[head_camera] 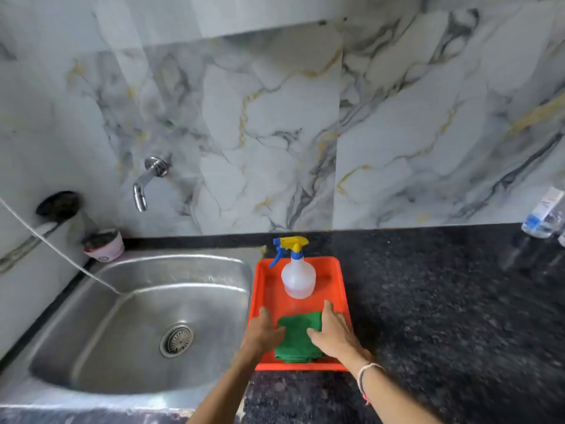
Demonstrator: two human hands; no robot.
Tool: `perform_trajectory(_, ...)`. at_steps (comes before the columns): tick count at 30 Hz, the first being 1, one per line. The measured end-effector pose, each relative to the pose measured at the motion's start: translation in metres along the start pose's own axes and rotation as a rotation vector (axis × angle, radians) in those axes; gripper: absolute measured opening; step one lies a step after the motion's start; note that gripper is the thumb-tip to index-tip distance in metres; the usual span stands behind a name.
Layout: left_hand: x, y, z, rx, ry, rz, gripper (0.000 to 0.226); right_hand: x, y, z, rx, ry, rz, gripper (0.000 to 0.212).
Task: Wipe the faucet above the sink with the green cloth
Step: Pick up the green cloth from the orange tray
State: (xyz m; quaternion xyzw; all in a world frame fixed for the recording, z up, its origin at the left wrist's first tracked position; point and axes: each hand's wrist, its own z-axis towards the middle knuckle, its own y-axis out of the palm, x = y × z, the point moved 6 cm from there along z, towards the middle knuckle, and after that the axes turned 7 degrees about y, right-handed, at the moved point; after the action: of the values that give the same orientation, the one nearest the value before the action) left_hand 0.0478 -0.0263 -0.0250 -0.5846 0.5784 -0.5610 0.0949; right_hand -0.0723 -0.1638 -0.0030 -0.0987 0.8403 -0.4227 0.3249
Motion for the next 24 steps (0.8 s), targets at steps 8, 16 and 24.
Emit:
perform_trajectory(8,-0.020,0.024,0.011,-0.051,-0.248,-0.299,0.035,0.006,0.031,0.019,-0.021,0.150,0.188,0.098)
perform_trajectory(16,-0.022,0.004,-0.013,-0.113,-0.142,-1.055,0.035,-0.012,0.029,0.007,-0.169,0.139,0.909,0.030)
perform_trajectory(24,-0.041,-0.127,-0.012,0.035,0.149,-1.071,0.038,-0.134,0.030,-0.017,-0.353,0.064,1.423,0.047)
